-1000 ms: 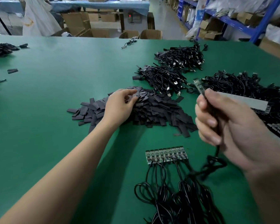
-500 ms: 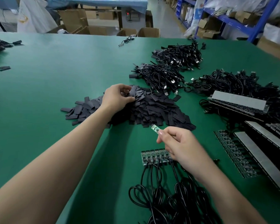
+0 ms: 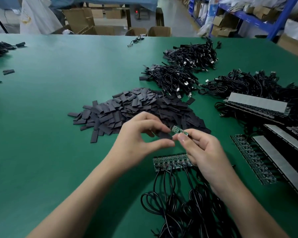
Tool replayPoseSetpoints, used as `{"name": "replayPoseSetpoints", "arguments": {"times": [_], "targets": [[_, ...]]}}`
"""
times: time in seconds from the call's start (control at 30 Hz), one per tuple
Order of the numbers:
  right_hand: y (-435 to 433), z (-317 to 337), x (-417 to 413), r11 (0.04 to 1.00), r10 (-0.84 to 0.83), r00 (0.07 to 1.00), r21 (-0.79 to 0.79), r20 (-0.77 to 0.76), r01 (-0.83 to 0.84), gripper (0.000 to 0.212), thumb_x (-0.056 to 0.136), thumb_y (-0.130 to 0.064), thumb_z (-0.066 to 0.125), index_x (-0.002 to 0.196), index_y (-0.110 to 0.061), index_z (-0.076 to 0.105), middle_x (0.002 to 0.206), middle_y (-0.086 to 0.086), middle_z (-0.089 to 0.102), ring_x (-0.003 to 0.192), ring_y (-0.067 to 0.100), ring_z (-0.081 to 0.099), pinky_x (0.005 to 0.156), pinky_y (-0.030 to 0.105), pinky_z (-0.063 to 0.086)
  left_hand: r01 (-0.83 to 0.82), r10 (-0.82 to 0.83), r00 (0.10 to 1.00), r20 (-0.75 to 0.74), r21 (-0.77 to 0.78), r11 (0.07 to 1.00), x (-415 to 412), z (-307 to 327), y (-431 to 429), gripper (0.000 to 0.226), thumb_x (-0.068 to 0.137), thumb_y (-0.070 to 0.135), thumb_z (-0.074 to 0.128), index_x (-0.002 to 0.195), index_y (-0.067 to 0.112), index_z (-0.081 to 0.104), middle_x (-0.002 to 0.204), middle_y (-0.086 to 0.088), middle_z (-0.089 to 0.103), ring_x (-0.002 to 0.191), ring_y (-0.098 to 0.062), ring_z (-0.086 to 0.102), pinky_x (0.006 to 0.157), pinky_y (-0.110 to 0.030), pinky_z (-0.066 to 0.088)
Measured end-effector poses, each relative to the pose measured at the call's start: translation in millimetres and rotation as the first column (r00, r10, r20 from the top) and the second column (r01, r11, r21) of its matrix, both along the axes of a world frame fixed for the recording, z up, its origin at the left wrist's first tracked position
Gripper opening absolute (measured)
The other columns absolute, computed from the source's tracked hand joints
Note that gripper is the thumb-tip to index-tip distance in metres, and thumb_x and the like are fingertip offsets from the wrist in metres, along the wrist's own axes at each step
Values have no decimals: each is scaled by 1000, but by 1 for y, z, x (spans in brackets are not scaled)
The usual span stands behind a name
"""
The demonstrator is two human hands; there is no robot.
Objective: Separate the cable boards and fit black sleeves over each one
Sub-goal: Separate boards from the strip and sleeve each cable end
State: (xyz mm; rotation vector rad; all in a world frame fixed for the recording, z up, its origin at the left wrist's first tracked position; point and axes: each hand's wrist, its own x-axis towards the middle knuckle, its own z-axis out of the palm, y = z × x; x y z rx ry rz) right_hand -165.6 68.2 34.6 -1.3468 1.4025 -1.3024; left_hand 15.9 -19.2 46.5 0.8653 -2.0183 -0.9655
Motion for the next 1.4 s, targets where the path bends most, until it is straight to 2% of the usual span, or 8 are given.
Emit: {"name": "replayPoseSetpoints", "arguments": {"times": [0.1,0.2,0.33,0.4,0.53,0.73,1.23,1.4], "targets": [[2,-2,1,993,105,993,59,-45,-102,23,99,-42,62,96,-24,76,57,-18,60,50,-3,52,53,8,37,25,-14,995,-94,115,993,7,-10,12,31,67,35,88,91,17,79,99,5,69,88,-18,69,86,-43,58],[3,-3,4,983,150,985,122,-82,-140,30,94,-48,62,97,-23,78,70,0,71,60,9,54,62,25,41,28,-16,993,-120,100,995,8,-17,19,32,66,34,90,88,13,78,94,4,66,79,-20,66,78,-39,58],[3,-5,2,980,150,987,144,-58,-140,31,88,-48,63,89,-19,74,66,-8,57,60,3,43,56,21,34,59,-54,997,-63,97,993,13,-16,19,32,65,36,90,88,18,77,91,5,65,76,-14,63,74,-27,53],[3,-6,0,980,154,985,143,-81,-142,37,86,-51,62,88,-14,71,68,-4,53,61,6,41,56,25,31,84,-80,996,-39,110,990,16,-13,18,28,67,35,90,89,21,78,90,7,67,77,-12,62,75,-27,53],[3,-3,1,986,143,985,95,-96,-134,37,89,-54,58,87,-18,70,61,-13,46,54,2,37,53,17,30,49,-45,998,-47,95,994,18,-13,18,25,68,32,89,87,23,78,90,8,69,80,-14,65,75,-28,54],[5,-3,2,992,92,988,95,-127,-81,48,92,-62,47,80,-19,66,57,0,28,52,16,26,51,34,24,-110,125,979,-162,96,989,24,-29,30,22,66,37,87,84,29,78,87,6,73,79,-18,68,77,-33,57],[6,-3,7,989,105,973,123,-206,-81,49,88,-64,46,74,-20,64,53,-2,29,49,15,27,51,35,23,-149,130,982,-135,-145,978,23,-34,27,21,72,30,89,87,21,77,85,12,69,74,-13,62,71,-18,49],[8,-1,8,991,105,953,111,-284,-77,45,91,-59,45,72,-23,63,47,-9,29,44,8,25,46,24,22,-154,136,985,-102,-205,967,24,-33,28,21,74,32,88,87,19,78,84,12,69,75,-13,62,70,-18,50]]}}
